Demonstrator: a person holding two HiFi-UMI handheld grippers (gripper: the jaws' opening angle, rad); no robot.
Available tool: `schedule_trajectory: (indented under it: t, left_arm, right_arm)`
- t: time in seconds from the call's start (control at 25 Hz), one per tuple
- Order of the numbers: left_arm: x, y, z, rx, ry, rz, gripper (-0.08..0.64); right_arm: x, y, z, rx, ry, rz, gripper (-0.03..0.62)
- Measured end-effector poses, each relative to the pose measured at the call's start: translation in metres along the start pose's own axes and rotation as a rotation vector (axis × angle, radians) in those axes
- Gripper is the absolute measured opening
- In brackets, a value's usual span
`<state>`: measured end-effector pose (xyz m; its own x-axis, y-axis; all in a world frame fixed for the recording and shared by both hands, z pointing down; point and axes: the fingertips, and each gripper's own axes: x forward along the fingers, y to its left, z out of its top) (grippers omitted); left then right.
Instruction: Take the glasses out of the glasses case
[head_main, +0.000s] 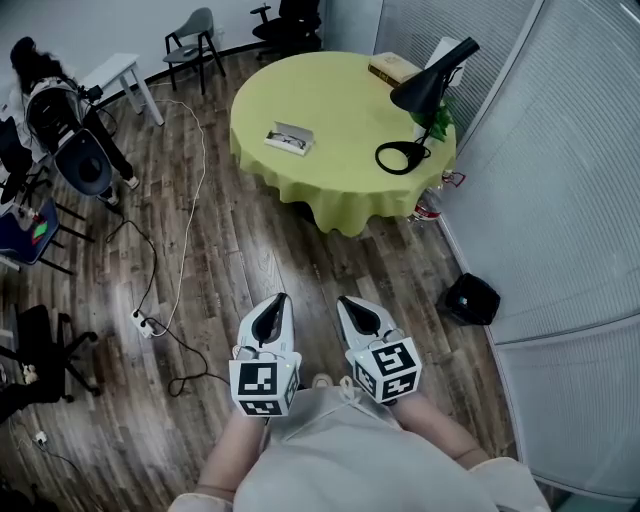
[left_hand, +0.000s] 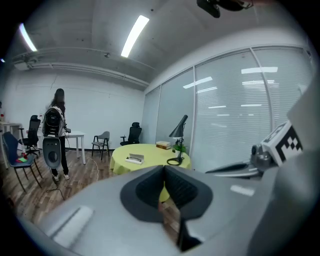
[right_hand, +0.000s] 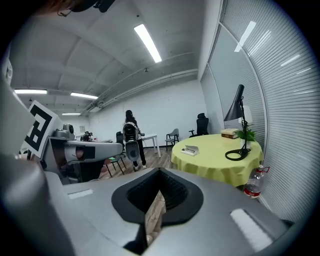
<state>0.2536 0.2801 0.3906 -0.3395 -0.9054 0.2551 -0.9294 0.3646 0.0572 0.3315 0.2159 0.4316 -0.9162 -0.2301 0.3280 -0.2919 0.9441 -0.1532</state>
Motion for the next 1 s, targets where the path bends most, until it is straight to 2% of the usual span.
schedule_trajectory:
  t: [0.2,0.4,0.56,0.68,0.84,1.0]
  left_arm:
    - [0.014,0.018,-0.002,-0.001,0.001,-0.010,0.006]
    - [0.040,0.055,0.002,-0.008,0.004,-0.037,0.006]
    - [0.072,0.112,0.017,-0.029,-0.008,-0.056,0.006]
    - [0.107,0.153,0.030,-0.036,-0.004,-0.109,0.006]
    - [0.145,0.205,0.029,0.004,0.071,-0.199,0.006]
    - [0.180,0.264,0.058,0.053,0.061,-0.254,0.006]
  right_arm:
    - [0.022,0.001,-0.003,-0.021,0.028,0.012,-0.002]
    - [0.060,0.003,0.003,-0.025,0.050,-0.015,-0.002]
    - [0.121,0.016,0.026,-0.009,0.035,-0.039,-0.002]
    - [0.174,0.016,0.052,-0.003,0.020,-0.077,-0.002]
    - [0.242,0.016,0.069,0.021,0.037,-0.153,-0.002]
    - [0.306,0.021,0.102,0.098,0.011,-0.204,-0.002]
